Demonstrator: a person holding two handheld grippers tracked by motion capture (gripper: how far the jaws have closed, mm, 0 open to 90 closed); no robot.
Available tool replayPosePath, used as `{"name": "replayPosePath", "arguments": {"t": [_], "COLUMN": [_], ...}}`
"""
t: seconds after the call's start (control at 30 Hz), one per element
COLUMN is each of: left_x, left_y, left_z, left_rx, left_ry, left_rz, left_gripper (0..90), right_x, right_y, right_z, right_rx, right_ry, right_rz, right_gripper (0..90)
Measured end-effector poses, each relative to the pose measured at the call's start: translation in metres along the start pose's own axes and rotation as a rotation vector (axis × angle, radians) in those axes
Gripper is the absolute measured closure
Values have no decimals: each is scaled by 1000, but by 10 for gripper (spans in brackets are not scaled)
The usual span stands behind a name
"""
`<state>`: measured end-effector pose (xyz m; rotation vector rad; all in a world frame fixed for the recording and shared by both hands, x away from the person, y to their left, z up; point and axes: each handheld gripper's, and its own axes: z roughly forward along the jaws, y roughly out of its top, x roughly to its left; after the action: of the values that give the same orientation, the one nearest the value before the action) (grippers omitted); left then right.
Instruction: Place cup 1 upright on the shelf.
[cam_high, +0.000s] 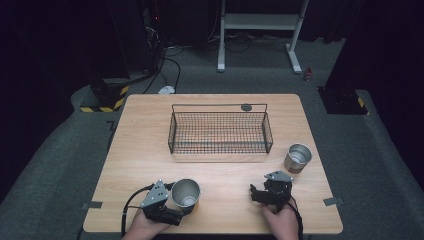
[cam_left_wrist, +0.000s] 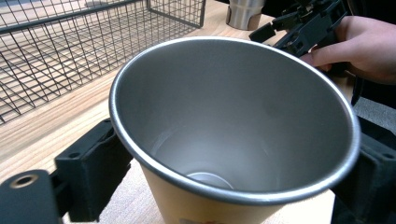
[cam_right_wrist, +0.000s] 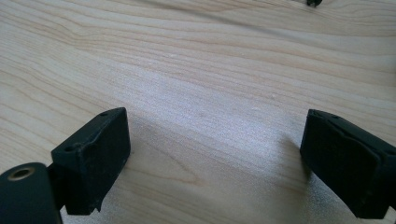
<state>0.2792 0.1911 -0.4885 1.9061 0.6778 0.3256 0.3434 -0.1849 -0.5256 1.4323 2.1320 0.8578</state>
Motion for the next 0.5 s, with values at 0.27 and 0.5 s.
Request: {"name": "replayPosePath", "arguments": {"t": [0.27, 0.5], "left_x": [-2, -3], "left_y": [0, 0], "left_z": [-2, -2], "left_rx": [-8, -13], "left_ry": [13, 25], "left_rz": [20, 25], "left_gripper": [135, 136], "right_x": [0, 0], "right_y": [0, 0], "right_z": [0, 0], "right_rx": [0, 0], "right_ry": [0, 1], "right_rz": [-1, -1], "right_gripper": [86, 85]}}
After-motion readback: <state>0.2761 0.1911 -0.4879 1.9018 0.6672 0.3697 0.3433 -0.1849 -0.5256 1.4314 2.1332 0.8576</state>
